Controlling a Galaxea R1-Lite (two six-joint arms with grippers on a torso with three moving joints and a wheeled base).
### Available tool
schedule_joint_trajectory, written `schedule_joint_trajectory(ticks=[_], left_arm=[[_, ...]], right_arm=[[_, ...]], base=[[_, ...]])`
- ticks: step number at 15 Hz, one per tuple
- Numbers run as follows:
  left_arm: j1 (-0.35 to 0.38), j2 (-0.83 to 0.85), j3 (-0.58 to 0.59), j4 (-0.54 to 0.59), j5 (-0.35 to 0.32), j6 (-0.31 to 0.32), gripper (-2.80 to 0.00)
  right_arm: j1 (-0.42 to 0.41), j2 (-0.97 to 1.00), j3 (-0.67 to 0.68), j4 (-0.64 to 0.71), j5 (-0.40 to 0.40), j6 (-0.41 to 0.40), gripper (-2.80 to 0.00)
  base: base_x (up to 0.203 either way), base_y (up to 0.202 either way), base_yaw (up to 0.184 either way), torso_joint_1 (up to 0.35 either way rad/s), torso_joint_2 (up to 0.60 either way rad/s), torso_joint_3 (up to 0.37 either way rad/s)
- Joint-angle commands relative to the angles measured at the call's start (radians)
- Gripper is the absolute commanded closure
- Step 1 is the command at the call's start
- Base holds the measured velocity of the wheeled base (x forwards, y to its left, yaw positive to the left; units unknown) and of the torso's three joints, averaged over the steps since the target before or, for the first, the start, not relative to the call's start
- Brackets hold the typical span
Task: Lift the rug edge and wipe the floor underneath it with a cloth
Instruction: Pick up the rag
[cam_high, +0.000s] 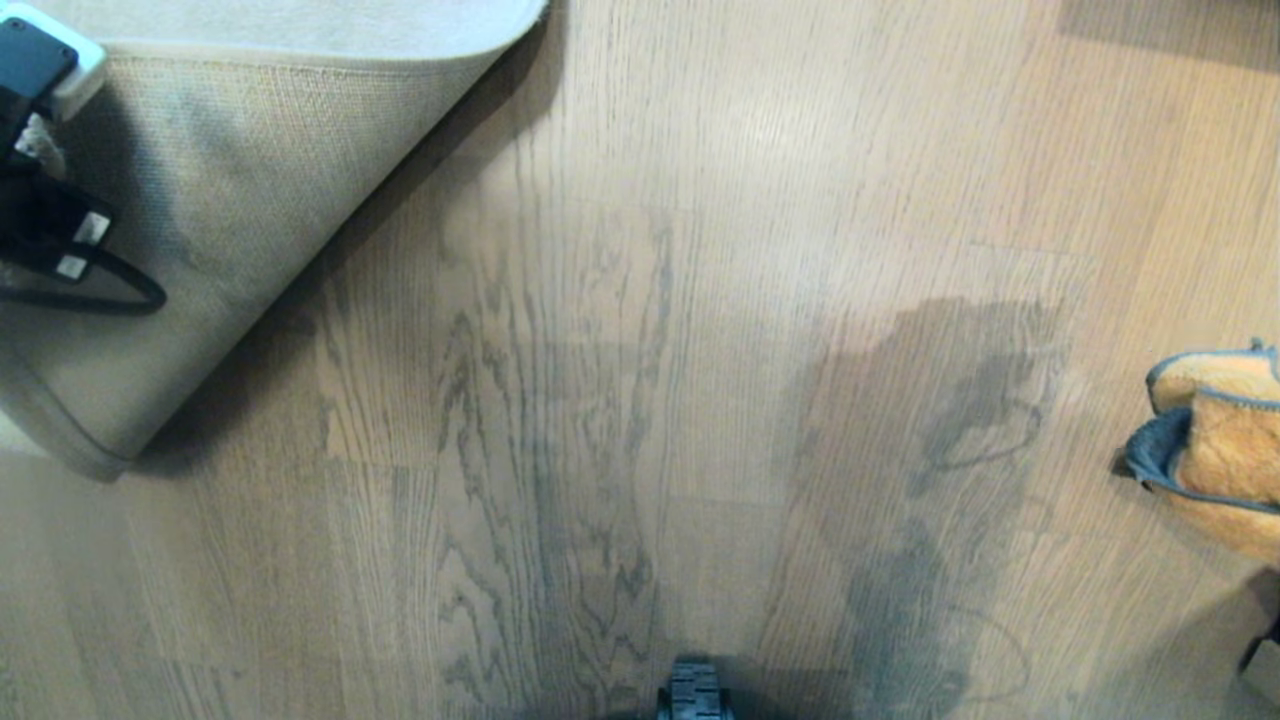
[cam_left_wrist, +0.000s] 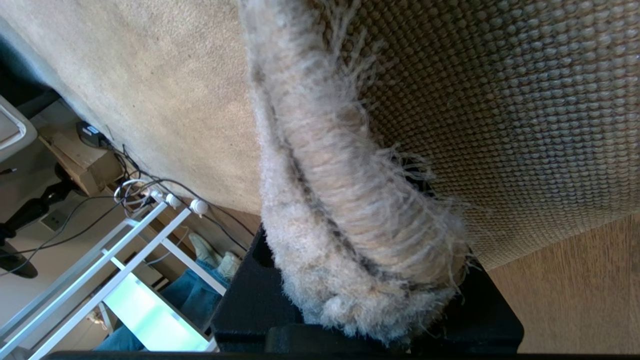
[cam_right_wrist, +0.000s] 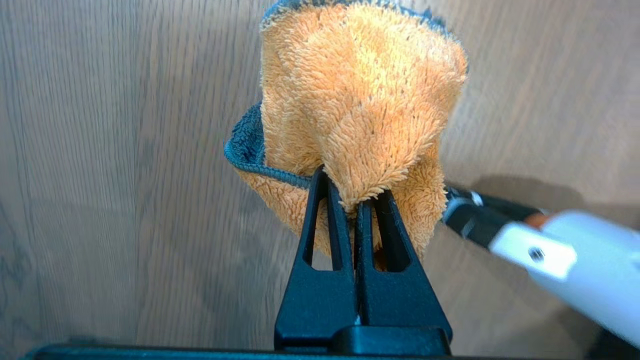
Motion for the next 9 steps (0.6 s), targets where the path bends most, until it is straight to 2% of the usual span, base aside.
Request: schedule_joint_trajectory(ticks=[1,4,6,9], left_arm=[[0.001,0.000,0.001,-0.001,0.003,0.004,0.00],[-0.001,0.000,0.001,-0.001,0.003,0.004,0.00],[-0.001,0.002,0.002,-0.001,0.003,0.004,0.00],[-0.001,0.002,0.003,-0.001,0.003,0.004,0.00]], right_arm=[[0.000,-0.229,0.000,0.165,-0.004,-0.006,0.00],[0.000,-0.454,0.000,0.425,-0.010,-0.016,0.00],[0.001,-0.478,0.000,0.519,-0.016,-0.030,0.00],[0.001,-0.475,0.000,0.587,-0.017,-0.033,0.00]], base=[[0.000,0.000,0.000,0.000,0.00,0.000],[0.000,0.000,0.000,0.000,0.00,0.000],[0.000,0.000,0.000,0.000,0.00,0.000],[0.000,0.000,0.000,0.000,0.00,0.000]])
